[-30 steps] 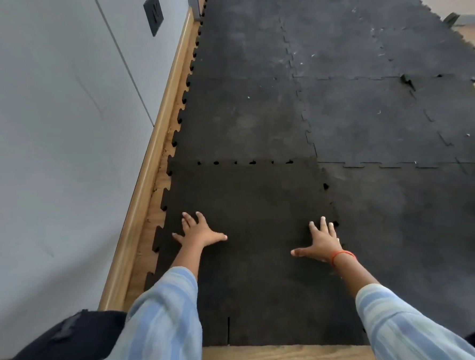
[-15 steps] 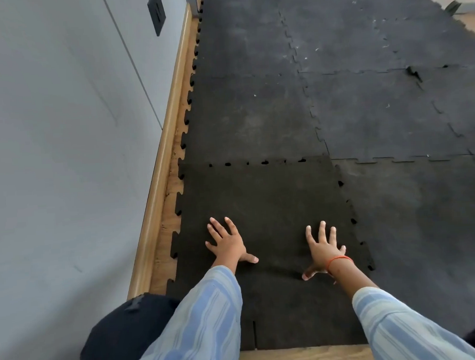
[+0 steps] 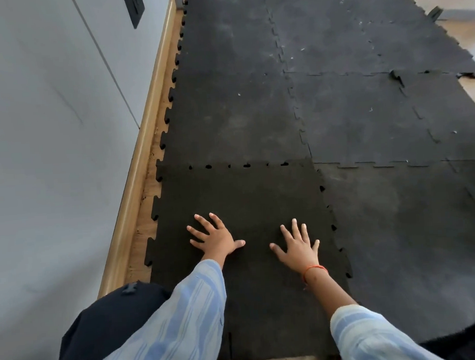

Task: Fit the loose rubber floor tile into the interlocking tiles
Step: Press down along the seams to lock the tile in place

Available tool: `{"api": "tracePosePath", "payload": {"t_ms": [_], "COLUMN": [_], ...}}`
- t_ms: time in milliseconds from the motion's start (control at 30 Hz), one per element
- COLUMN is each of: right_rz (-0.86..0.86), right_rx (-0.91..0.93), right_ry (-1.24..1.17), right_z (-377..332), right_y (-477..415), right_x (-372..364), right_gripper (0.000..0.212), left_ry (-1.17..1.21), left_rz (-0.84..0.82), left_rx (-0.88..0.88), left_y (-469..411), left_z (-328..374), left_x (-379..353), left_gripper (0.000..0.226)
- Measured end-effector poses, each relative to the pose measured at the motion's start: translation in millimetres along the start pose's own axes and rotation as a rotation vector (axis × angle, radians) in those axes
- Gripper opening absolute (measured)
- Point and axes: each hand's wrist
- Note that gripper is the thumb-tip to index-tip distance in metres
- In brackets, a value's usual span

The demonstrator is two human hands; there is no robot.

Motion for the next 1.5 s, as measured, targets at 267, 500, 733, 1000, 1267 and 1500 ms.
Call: {"api": "tracePosePath", "payload": {"t_ms": [267, 500, 733, 1000, 1267, 1500], "right_rz": [0.031, -0.18, -0.141, 0.116, 0.131, 0.193], "right_rx": [-0.107, -0.098, -0.116, -0.035, -0.085, -0.097], "right_ry": [-0.184, -0.097, -0.112, 0.006, -0.163, -0.157], "right_z": [-4.9, -24.3, -25.0, -12.5, 30.8, 18.1], "right_y": [-47.5, -58.1, -65.4, -98.4, -141.2, -136.6], "right_x": [74.9, 94.4, 75.1, 71.0, 135.9, 133.3], "right_gripper": [0.088, 0.111, 0.117, 0.127, 0.142, 0.137], "left_ry": [-0.086, -0.133, -0.233, -0.411, -0.575, -0.487], "left_rz": [0.031, -0.053, -0.065, 0.132, 0.199, 0.203], "left_rx": [0.003, 0.156, 0.072, -0.132, -0.275, -0.352], "left_y": [-2.1, 8.3, -14.4, -71.4, -94.7, -100.9], "left_z": [-4.2, 11.5, 27.4, 44.8, 62.1, 49.4], "left_x": [3.3, 13.8, 18.4, 80.9, 114.0, 113.2], "left_gripper": [0.12, 0.121, 0.108, 0.142, 0.151, 0.149]}}
Point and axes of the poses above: each hand's wrist, its own y-axis away from the middle knuckle, its own x-axis out of the back of the hand, z = x × y, and after that the axes turned 11 degrees about -z, right-handed
